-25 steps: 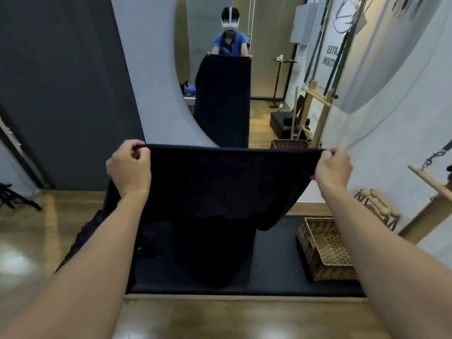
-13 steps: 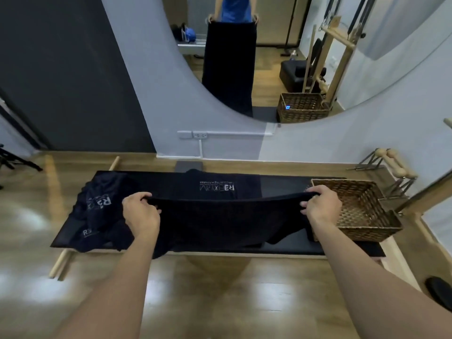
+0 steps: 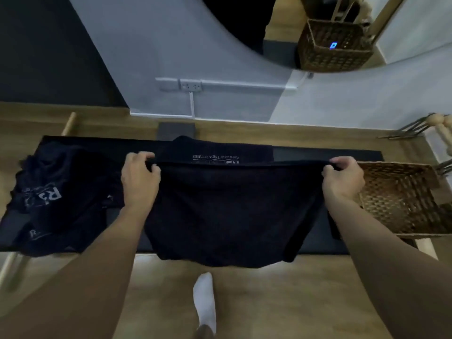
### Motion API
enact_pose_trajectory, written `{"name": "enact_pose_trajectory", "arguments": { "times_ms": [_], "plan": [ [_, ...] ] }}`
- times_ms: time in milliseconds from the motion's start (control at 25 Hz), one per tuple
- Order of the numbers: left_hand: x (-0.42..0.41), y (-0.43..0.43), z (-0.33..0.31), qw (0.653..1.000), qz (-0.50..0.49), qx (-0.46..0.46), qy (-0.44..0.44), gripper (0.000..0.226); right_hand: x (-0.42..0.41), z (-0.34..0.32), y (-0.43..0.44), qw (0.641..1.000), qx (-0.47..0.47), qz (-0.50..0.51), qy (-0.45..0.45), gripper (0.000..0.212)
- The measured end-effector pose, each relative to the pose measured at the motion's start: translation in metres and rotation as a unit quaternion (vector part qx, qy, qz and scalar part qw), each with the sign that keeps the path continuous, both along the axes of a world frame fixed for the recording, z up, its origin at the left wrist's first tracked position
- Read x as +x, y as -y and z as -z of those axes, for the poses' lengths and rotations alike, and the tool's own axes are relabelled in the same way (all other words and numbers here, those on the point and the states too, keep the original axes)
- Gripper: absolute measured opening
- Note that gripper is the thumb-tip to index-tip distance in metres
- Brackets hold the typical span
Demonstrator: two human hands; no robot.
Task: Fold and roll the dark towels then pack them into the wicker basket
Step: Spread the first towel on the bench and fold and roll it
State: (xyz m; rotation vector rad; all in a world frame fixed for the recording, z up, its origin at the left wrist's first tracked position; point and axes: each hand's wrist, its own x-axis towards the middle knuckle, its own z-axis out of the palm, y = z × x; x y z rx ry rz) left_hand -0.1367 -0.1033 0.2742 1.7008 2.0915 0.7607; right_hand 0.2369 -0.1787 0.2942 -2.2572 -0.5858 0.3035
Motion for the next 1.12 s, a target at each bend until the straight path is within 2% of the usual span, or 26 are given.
{"name": "enact_pose_trajectory", "arguments": {
  "times_ms": [160,360,560,760,800,880,960,1120],
  "plan": [
    [0.012,-0.100,0.103,1.000,-0.030,-0.005,-0.002,0.020,0.020,0.109,-0.091,1.000,0.001,-0.026,0.003,0.015],
    [0.041,-0.200,0.231,0.998,-0.063,-0.005,0.004,0.026,0.040,0.243,-0.195,0.999,-0.018,-0.049,-0.015,0.022],
    [0.060,-0.278,0.309,0.999,-0.047,0.011,-0.012,0.026,0.060,0.334,-0.288,0.997,0.041,-0.038,-0.059,0.009],
    [0.062,-0.341,0.345,0.999,-0.035,-0.004,0.005,0.025,0.083,0.380,-0.367,0.995,0.033,-0.052,-0.075,0.007],
    [0.064,-0.347,0.351,1.000,-0.005,-0.017,0.007,0.028,0.080,0.386,-0.374,0.994,0.031,-0.063,-0.078,0.011],
    [0.069,-0.347,0.366,0.996,0.073,-0.057,-0.018,0.042,0.069,0.398,-0.374,0.991,0.016,-0.102,-0.081,0.032],
    [0.075,-0.329,0.386,0.988,0.112,-0.105,-0.036,0.049,0.049,0.415,-0.353,0.987,-0.011,-0.144,-0.077,0.044],
    [0.084,-0.234,0.424,0.986,0.037,-0.155,0.046,0.034,-0.002,0.452,-0.267,0.972,-0.084,-0.159,-0.151,0.038]
  ]
}}
